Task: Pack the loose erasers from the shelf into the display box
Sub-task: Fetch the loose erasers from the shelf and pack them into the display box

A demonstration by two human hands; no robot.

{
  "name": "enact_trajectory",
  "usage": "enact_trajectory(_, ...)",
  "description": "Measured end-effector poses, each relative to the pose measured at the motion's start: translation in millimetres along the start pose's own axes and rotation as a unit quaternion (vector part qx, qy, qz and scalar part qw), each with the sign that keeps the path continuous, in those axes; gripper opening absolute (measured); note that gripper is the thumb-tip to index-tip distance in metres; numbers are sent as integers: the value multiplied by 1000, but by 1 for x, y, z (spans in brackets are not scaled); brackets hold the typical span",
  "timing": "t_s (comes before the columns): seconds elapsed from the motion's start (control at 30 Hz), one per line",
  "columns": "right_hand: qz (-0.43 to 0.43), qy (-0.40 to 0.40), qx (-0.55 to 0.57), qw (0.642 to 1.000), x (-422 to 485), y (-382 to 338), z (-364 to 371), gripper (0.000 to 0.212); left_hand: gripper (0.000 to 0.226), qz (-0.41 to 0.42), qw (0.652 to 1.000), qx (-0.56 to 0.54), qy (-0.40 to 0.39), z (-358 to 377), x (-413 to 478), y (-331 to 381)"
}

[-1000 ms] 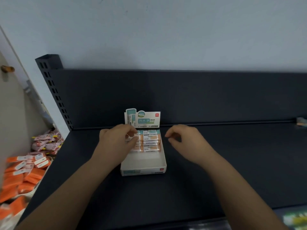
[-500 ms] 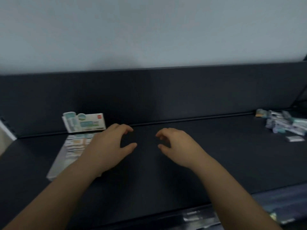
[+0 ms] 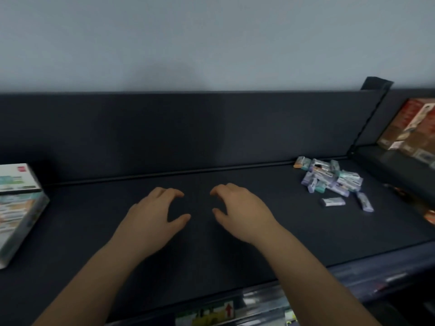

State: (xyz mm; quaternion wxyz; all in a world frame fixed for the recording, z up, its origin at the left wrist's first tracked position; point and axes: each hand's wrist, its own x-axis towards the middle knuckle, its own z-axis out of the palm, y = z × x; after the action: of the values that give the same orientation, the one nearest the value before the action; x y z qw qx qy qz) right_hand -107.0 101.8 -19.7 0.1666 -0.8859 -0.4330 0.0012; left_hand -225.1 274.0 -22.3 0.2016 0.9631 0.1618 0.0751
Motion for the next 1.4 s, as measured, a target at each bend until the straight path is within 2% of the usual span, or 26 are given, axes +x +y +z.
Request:
enact_trajectory(0.17, 35, 21, -18, 999, -11, 29, -8, 42, 52, 17, 1000, -16, -2, 10, 13, 14)
enact_trajectory(0.47, 126, 48, -29, 990, -36, 85, -28, 42, 52, 110, 991, 18, -67, 12, 43, 48)
enact_trajectory(0.73, 186, 88, -15, 978, -37, 186, -75, 36, 49, 139, 988, 23, -64, 29, 114, 115)
enact_trajectory(0.9, 237, 33, -77, 968, -20, 268, -104, 32, 53, 135, 987, -19, -86, 73, 157, 176)
enact_trajectory(1.03, 248, -50, -97, 963, -6, 311, -109, 37, 53, 132, 987, -31, -89, 116, 199, 223)
enact_trajectory(1.2, 223, -101, -56, 968, 13, 340, -99, 38, 48, 111, 989, -49, -79, 155, 241, 252)
enact_trajectory(1.4, 196, -86, 35, 976, 21, 356, -88, 28, 54, 120, 988, -9, -99, 181, 258, 261)
